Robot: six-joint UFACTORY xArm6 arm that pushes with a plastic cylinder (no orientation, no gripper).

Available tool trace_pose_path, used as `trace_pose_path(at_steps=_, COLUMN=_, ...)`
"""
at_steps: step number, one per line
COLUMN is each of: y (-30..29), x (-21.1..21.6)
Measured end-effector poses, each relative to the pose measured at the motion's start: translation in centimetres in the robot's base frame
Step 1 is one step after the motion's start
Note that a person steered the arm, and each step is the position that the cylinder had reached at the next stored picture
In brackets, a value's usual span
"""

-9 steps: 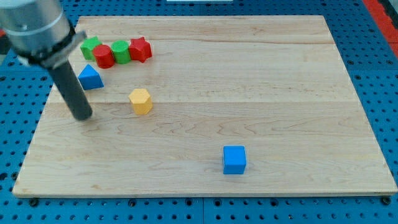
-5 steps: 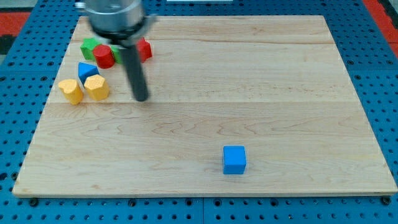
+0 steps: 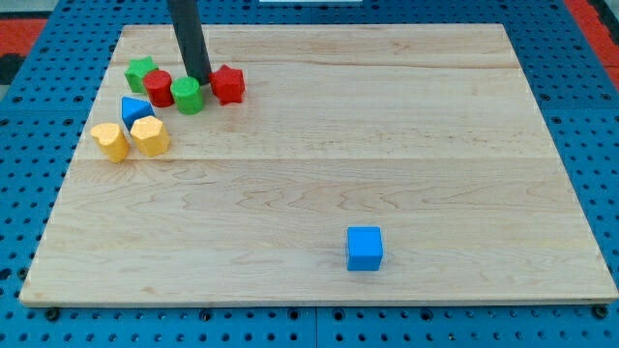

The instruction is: Move the red star towards the green circle

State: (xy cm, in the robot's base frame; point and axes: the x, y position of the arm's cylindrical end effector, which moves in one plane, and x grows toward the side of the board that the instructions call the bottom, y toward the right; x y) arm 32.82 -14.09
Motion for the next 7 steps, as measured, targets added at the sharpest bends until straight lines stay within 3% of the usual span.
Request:
trace_pose_path(at_steps=1, y=0.4, x=0.3)
trace_pose_path(at_steps=2, y=3.5, x=-3.9)
trace_pose_path(at_steps=3, y=6.2, x=-4.7)
trace_pose_path(at_steps=4, y=10.1, x=-2.0)
trace_pose_path(at_steps=6, y=1.3, x=-0.2)
trace_pose_path(at_steps=7, y=6.7, x=-3.1)
